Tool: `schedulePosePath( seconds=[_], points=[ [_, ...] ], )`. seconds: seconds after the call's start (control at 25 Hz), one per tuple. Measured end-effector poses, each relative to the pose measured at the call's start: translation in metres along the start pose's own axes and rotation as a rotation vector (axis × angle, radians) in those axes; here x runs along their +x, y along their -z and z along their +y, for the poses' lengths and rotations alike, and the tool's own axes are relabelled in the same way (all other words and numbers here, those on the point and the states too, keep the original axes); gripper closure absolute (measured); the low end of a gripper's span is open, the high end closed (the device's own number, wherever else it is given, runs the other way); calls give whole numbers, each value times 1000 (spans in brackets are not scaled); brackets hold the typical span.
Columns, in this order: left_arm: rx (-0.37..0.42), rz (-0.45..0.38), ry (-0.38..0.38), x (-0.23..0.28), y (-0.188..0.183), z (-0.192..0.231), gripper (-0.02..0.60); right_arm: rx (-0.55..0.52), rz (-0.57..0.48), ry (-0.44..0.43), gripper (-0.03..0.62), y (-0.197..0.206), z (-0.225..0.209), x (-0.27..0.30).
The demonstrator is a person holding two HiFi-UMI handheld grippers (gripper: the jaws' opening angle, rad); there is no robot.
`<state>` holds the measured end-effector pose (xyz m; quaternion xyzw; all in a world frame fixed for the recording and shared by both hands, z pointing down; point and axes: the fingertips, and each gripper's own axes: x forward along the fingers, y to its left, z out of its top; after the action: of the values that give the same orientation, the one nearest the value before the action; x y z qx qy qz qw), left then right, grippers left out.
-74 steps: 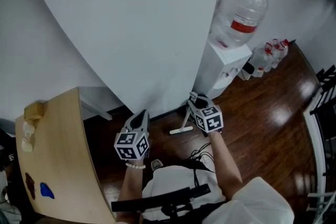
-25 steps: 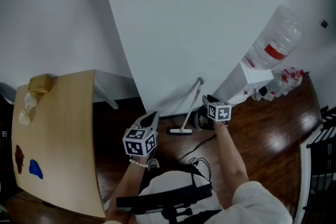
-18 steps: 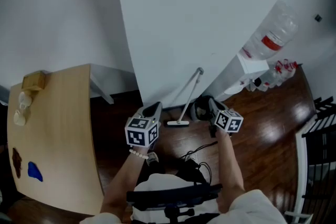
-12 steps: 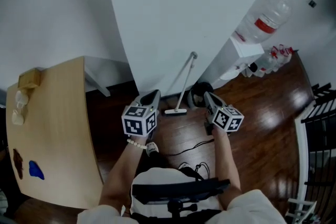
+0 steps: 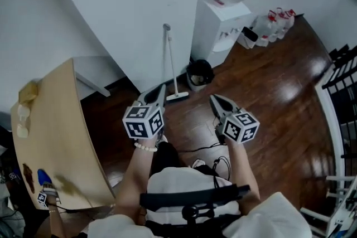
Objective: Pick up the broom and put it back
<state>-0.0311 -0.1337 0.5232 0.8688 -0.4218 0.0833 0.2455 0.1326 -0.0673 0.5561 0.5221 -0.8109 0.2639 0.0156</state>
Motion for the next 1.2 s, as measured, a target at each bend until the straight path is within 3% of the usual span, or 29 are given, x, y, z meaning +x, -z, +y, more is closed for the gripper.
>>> schedulePosePath(
  seconds=[0.24,0.56,0.84,1.2],
  points=[
    [25,4,-27,-57,49,-79,588,82,-68,-24,589,20,-8,-88],
    [28,28,-33,-111,87,-116,588,97,-77,-50,589,43,22,-133],
    [53,15,21,-138,78,-113,588,120,-125,-34,589,40,57,-147],
    [26,-1,74,-175,75,-73,588,22,-71,28,589,69,133,-133]
  ],
)
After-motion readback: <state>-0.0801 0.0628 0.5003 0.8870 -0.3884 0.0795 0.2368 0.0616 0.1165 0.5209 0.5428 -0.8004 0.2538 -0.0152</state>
